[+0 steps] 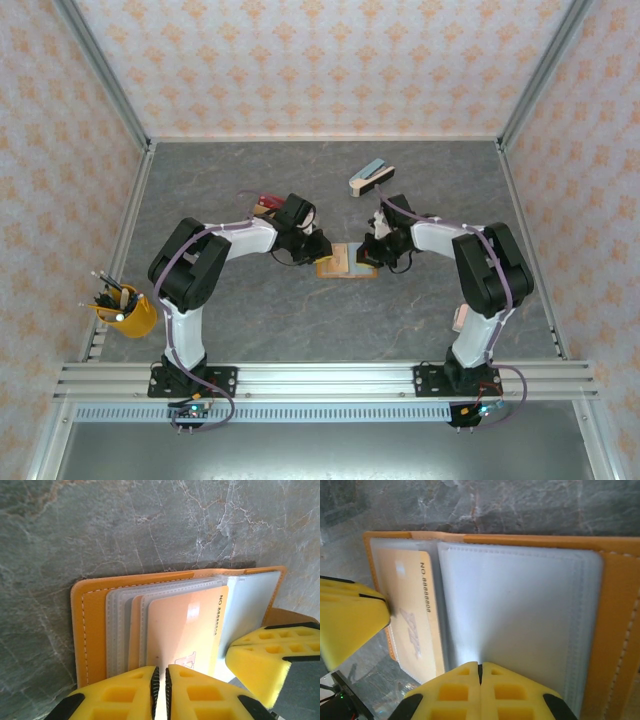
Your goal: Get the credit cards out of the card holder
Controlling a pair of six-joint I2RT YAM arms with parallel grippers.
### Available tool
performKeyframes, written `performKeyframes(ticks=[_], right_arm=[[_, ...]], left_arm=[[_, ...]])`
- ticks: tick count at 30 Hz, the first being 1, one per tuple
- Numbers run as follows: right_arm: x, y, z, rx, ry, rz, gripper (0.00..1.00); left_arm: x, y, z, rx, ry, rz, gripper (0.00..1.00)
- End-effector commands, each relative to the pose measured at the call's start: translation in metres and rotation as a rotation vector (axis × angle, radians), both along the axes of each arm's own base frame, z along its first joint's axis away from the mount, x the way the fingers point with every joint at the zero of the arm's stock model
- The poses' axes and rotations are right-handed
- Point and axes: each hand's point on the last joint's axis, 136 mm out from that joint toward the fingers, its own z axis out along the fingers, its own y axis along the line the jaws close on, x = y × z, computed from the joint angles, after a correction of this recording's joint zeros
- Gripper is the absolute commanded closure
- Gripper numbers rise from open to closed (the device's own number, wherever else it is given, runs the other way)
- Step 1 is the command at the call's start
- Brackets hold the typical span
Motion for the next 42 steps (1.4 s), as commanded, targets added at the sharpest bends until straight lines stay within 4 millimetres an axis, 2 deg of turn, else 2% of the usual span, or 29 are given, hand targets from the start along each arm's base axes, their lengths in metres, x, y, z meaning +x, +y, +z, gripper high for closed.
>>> performKeyframes(ticks=[1,4,7,16,31,37,42], right_arm=[[-0.001,0.013,0.016,0.105,-0.019,0.015,0.91],[0.0,0.019,0.019,0.154,-0.001,0.008,0.81],[0.001,0.021,0.014,0.158,0.024,-0.003,0.77],[0.002,0.024,0.002,0.15,0.072,-0.001,0.76],[0.003,0.035,0.001,0.183,0.084,0.045,0.85],[0.005,0.032,0.001,0.148,0.074,0.046,0.96],[0.003,0.017,0.007,0.109,0.051,0.02,0.98]], left_arm=[[-0.016,0.025,-0.034,0.105,0.085,0.032,0.84],[-0.017,0.024,-0.037,0.105,0.093,0.035,0.85],[-0.019,0.025,-0.04,0.104,0.103,0.037,0.85],[-0.021,0.025,-0.043,0.1,0.111,0.039,0.86],[-0.026,0.021,-0.05,0.059,0.134,0.048,0.87],[-0.019,0.022,-0.037,0.065,0.106,0.039,0.85],[-0.006,0.03,-0.018,0.055,0.063,0.051,0.76]])
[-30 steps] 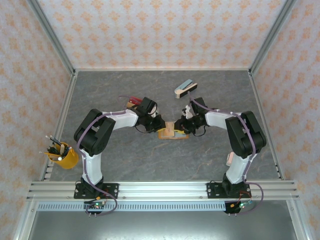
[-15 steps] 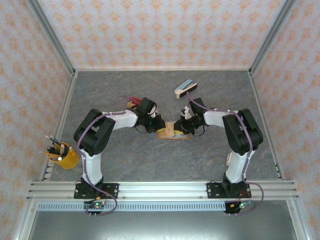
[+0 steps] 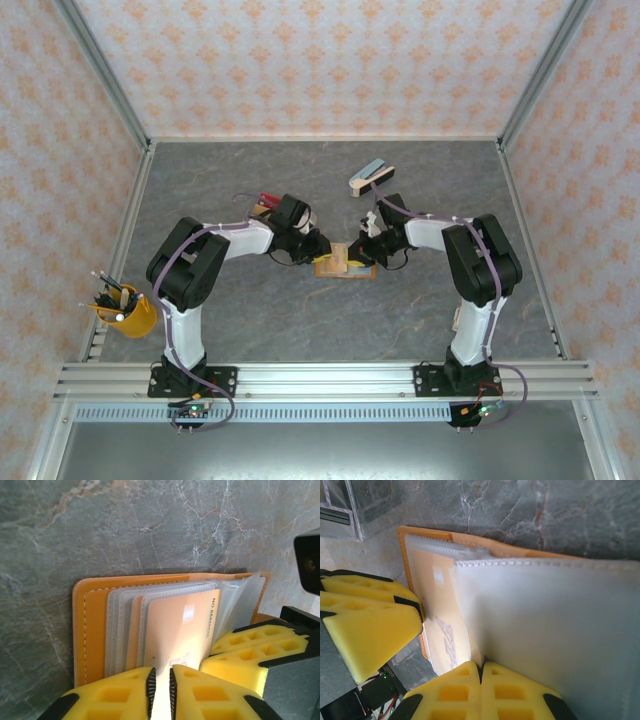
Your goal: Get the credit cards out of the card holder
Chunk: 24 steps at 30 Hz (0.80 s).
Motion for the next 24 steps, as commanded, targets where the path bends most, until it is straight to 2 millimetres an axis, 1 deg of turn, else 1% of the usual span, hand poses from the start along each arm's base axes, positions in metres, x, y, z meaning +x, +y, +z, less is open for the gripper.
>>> performKeyframes(ticks=[1,4,8,11,14,16,17,18,20,24], right_arm=[[-0.001,-0.012,0.008,-0.051,-0.038,-0.005,0.99],[-0.004,-0.016,0.009,-0.071,-0.039,-0.008,0.99],[-0.007,-0.021,0.006,-0.097,-0.039,-0.007,0.99],[-0.007,-0.02,0.007,-0.089,-0.038,-0.005,0.99],[-0.005,-0.013,0.015,-0.045,-0.05,0.001,0.98],[-0.003,-0.008,0.022,-0.001,-0.057,0.0,0.94],[-0.002,-0.005,0.024,0.013,-0.054,0.005,0.9],[-0.001,-0.002,0.025,0.017,-0.053,0.008,0.85],[0.0,0.0,0.023,0.007,-0.045,0.012,0.78],[0.003,0.005,0.015,-0.004,-0.02,0.014,0.74]], left_arm=[[-0.007,0.03,-0.017,0.114,0.059,0.032,0.76],[-0.004,0.032,-0.013,0.116,0.054,0.026,0.75],[-0.003,0.031,-0.011,0.108,0.05,0.017,0.75],[-0.002,0.027,-0.009,0.085,0.046,0.009,0.75],[-0.001,0.025,-0.006,0.074,0.042,0.004,0.77],[-0.002,0.025,-0.008,0.078,0.047,0.004,0.79],[-0.003,0.026,-0.01,0.081,0.051,0.005,0.8],[-0.004,0.026,-0.012,0.082,0.059,0.006,0.81],[-0.005,0.027,-0.018,0.085,0.075,0.011,0.82],[-0.008,0.028,-0.023,0.085,0.088,0.019,0.84]])
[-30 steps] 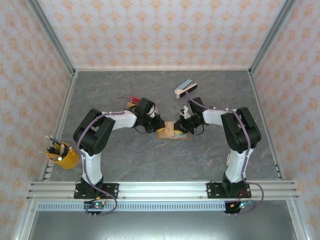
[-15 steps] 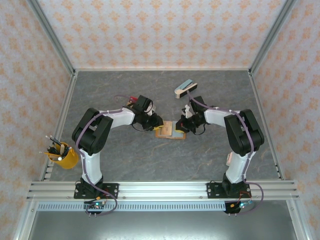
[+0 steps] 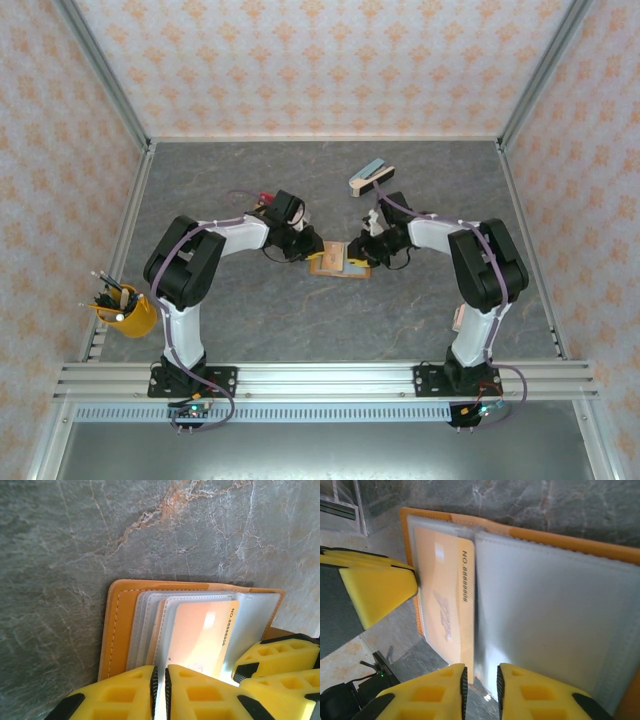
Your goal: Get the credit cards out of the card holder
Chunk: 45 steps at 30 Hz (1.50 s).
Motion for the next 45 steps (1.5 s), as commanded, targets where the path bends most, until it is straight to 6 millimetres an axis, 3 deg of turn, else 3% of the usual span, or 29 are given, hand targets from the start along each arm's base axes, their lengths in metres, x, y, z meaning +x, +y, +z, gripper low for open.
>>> performKeyframes(ticks=[1,14,21,35,43,45], right_arm=[[0.006,0.011,0.002,0.017,0.002,0.013,0.74],[0.008,0.022,-0.013,-0.001,0.034,0.022,0.76],[0.009,0.022,-0.011,-0.002,0.027,0.017,0.9],[-0.004,-0.016,-0.004,-0.053,0.01,-0.039,0.96],[-0.006,-0.022,0.006,-0.052,-0.02,-0.06,1.0],[-0.008,-0.024,0.01,-0.058,-0.032,-0.065,1.0]], left_arm=[[-0.013,0.011,-0.022,0.05,0.073,0.012,0.84],[-0.018,0.013,-0.027,0.054,0.085,0.018,0.86],[-0.02,0.015,-0.03,0.058,0.091,0.023,0.86],[-0.017,0.017,-0.027,0.07,0.076,0.024,0.81],[-0.009,0.012,-0.005,0.044,0.023,0.009,0.81],[-0.005,0.01,0.013,0.03,-0.018,0.008,0.79]])
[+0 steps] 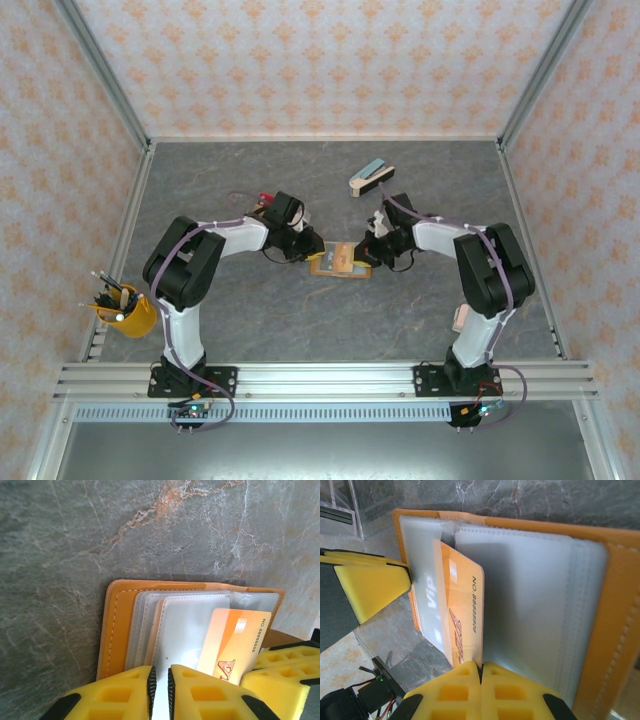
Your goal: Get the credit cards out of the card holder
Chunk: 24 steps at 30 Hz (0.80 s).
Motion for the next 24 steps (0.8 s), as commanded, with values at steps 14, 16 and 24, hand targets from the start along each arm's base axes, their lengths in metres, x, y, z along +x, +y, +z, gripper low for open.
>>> performKeyframes(ticks=[14,16,24], right_arm=[[-0.007,0.006,0.08,0.175,-0.168,0.009,1.0],[-0.007,0.011,0.093,0.227,-0.188,0.023,1.0],[-0.006,0.023,0.133,0.369,-0.242,0.06,1.0]], left_arm=[[-0.003,-0.01,0.092,-0.178,-0.153,-0.014,0.37],[-0.005,-0.019,0.105,-0.273,-0.176,-0.036,0.31],[-0.013,-0.033,0.136,-0.439,-0.235,-0.095,0.22]])
